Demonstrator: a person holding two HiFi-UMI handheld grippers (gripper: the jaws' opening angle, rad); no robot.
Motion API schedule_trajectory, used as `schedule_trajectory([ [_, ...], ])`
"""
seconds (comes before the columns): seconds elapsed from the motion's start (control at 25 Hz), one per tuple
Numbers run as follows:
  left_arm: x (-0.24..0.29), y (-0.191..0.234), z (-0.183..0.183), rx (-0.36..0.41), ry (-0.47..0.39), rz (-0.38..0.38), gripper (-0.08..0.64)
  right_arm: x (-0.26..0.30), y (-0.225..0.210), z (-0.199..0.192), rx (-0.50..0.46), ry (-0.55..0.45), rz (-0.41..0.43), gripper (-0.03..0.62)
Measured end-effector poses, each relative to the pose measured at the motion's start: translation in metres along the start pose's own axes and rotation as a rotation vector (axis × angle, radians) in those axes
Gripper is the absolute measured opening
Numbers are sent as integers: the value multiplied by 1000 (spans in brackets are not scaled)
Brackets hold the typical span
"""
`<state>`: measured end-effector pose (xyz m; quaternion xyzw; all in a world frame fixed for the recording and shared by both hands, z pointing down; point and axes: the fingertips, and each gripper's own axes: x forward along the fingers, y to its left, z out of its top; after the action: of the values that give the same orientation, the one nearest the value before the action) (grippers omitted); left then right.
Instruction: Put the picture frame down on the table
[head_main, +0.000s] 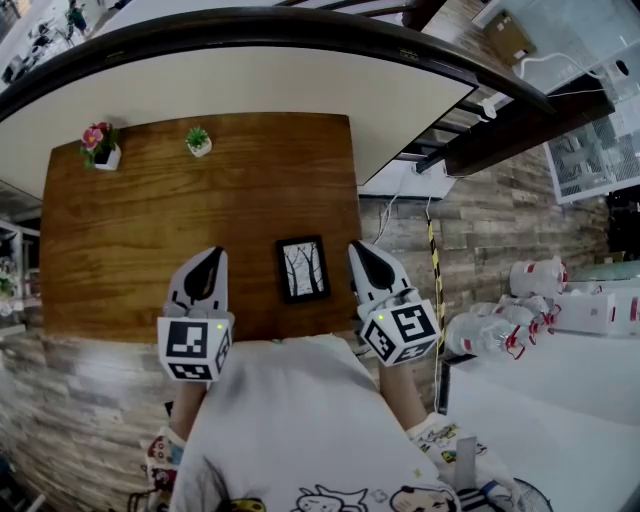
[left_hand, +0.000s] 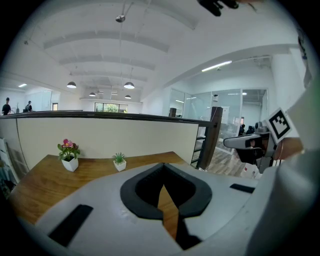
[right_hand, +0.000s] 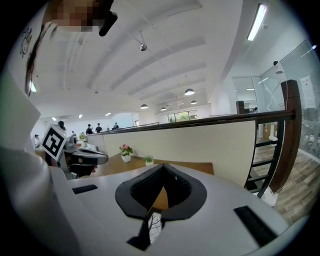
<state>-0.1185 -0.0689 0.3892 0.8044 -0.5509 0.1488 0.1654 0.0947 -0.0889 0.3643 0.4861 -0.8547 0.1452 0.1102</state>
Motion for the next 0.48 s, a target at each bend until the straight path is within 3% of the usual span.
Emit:
schedule_trajectory([
  [0.48, 0, 3, 0, -7, -1, 10, 3, 1, 0, -1, -2, 10, 4, 0],
])
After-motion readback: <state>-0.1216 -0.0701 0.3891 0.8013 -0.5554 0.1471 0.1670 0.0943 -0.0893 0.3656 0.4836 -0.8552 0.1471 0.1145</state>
